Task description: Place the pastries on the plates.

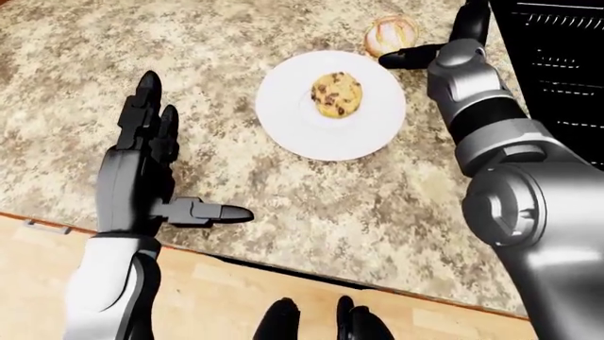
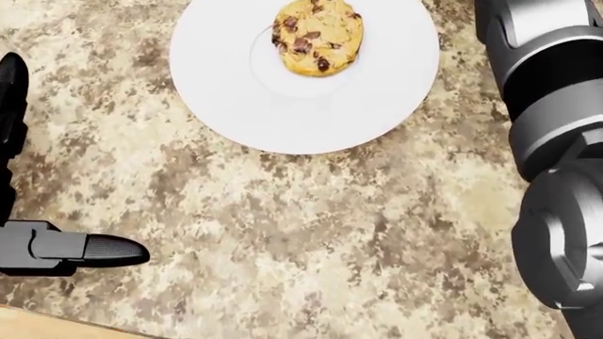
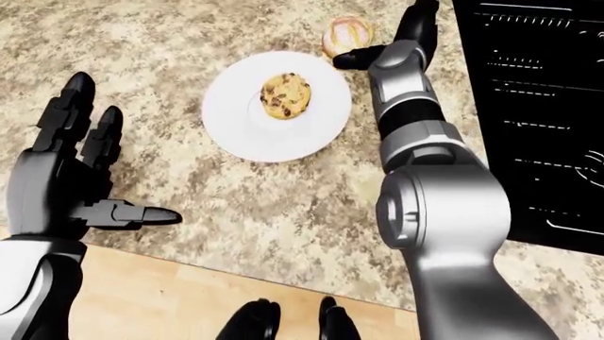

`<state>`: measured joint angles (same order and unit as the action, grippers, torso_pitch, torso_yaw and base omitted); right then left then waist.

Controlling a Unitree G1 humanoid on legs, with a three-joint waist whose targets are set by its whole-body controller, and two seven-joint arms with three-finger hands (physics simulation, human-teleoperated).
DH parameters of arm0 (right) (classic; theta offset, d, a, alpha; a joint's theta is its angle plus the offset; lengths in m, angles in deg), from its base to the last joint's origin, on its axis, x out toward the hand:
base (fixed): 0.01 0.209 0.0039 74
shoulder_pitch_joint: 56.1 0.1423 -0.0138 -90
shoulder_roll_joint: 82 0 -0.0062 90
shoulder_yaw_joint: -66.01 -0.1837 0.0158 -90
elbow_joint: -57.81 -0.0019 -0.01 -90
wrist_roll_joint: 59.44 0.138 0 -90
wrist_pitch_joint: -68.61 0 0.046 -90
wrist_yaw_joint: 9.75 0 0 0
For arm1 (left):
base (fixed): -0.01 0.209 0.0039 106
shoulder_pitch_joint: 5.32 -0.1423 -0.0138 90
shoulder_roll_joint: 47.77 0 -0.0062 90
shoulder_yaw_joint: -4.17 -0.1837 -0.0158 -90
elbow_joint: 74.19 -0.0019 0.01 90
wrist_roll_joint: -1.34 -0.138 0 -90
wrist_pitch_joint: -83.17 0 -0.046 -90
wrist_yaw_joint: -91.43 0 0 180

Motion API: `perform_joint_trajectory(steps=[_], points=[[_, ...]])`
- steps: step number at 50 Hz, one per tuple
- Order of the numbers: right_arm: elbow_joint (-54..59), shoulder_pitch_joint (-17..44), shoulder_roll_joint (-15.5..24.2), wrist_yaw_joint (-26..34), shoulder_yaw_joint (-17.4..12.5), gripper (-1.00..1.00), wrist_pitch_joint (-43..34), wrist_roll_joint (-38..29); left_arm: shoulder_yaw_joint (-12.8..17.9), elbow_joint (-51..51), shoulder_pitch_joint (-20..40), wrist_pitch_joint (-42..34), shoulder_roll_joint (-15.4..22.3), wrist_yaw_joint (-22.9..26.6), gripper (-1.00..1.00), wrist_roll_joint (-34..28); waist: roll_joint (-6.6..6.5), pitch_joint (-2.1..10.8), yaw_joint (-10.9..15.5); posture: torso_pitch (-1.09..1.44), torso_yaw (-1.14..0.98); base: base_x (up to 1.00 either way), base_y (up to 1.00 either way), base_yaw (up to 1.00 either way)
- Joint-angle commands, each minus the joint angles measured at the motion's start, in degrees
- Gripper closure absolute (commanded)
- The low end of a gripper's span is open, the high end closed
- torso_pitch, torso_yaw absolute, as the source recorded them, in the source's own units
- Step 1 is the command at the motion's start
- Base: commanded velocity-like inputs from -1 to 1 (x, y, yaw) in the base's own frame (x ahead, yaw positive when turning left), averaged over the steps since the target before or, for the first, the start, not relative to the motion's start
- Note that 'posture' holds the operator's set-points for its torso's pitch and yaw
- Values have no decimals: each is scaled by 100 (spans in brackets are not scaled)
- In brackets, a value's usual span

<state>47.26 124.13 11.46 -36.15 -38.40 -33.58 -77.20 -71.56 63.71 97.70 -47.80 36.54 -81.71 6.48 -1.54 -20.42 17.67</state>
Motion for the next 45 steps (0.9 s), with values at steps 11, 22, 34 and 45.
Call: perform_joint_trajectory(steps=[11, 22, 34, 45], points=[[-215, 226, 69, -234, 22, -100, 197, 95, 49, 224, 89, 166, 45, 4, -100, -14, 57, 147, 14, 52, 27, 0, 0, 0], [-201, 256, -33, -115, 82, -100, 300, -24, 121, 225, 51, 186, 74, 32, -100, 18, 58, 139, -11, 52, 27, 0, 0, 0], [-193, 260, -107, -54, 60, -100, 471, -84, 143, 235, -35, 248, 65, 60, -100, 12, 41, 142, -32, 52, 27, 0, 0, 0], [-188, 267, -163, 109, 96, -53, 618, -193, 148, 238, -46, 260, 53, 64, -100, -15, 30, 148, -62, 52, 27, 0, 0, 0]])
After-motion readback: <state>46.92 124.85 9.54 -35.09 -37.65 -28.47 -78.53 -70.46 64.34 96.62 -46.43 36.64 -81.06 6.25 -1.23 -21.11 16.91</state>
